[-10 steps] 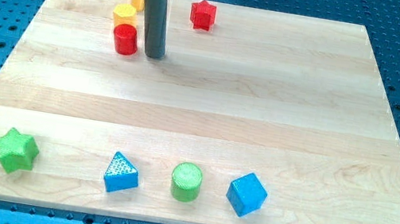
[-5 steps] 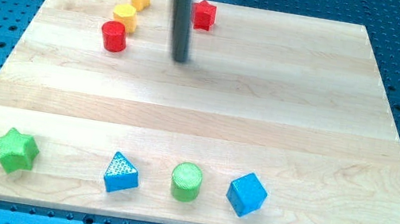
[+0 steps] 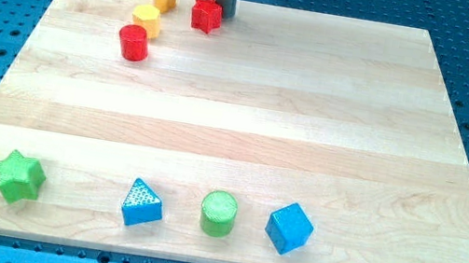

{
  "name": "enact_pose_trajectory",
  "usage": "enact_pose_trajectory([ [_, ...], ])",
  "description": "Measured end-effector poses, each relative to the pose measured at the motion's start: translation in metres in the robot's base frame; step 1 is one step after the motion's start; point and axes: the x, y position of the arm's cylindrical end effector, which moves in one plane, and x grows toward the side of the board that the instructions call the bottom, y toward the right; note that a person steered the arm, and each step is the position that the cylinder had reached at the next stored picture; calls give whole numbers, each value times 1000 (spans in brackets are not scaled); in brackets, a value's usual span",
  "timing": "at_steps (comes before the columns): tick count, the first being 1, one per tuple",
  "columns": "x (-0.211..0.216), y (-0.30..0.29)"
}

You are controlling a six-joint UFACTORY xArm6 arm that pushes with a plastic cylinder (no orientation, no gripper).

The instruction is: Place the red star below the red circle

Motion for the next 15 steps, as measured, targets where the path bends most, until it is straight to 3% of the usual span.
enact_pose_trajectory([
  [1, 19, -27],
  [3, 115, -9],
  [4, 125, -5],
  [5, 66, 3],
  [6, 37, -22],
  [7, 68, -43],
  [9, 136, -12],
  [11, 122, -12],
  [13, 149, -61],
  [15, 174, -68],
])
